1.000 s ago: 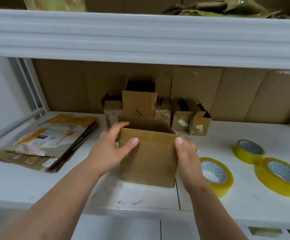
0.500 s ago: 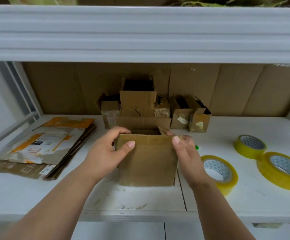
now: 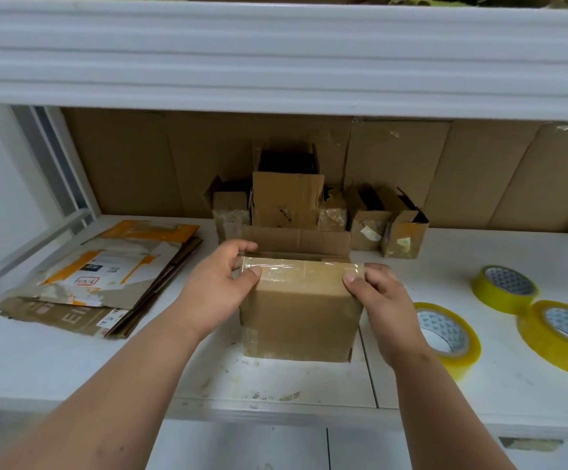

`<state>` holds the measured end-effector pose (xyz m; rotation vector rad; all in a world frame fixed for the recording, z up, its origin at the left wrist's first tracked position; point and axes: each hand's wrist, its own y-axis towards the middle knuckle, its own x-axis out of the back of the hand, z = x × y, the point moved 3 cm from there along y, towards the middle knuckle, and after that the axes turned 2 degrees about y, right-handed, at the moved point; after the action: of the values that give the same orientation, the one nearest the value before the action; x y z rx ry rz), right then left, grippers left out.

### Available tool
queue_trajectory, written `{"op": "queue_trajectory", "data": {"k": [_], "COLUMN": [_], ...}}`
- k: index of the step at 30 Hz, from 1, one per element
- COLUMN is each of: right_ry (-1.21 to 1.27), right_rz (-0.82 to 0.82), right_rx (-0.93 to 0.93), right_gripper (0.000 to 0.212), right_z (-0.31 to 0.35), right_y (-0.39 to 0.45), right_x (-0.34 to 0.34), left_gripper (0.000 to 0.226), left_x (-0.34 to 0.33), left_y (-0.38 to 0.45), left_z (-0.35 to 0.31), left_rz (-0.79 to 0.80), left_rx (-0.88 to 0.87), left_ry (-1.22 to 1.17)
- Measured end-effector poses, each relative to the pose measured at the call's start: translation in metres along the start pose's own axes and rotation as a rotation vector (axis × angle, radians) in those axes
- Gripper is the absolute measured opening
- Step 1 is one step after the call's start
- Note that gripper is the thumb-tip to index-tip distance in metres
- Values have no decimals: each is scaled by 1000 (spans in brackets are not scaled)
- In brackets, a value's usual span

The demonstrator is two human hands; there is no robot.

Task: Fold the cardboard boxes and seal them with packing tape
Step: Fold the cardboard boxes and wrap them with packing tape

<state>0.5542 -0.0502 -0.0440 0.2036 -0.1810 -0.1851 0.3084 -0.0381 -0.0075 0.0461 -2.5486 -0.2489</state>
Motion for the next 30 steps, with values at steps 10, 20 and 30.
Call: {"op": "queue_trajectory", "data": {"k": [10,20,30], "right_ry": [-95,-112,-220], "right_rz": [81,84,-19], "right_rx": [-31,-54,52], "right_gripper": [80,49,24], "right_z": [7,12,1], "right_y": [15,21,14], "right_x": [3,-7,1], "left_gripper": [85,57,36], "left_x": [-4,-7,-4], "left_y": [12,9,1], "left_z": [2,13,17], "left_rz": [-30,-34,-46], "left_rx": [39,24,-101], "left_ry": [6,-129,25]}}
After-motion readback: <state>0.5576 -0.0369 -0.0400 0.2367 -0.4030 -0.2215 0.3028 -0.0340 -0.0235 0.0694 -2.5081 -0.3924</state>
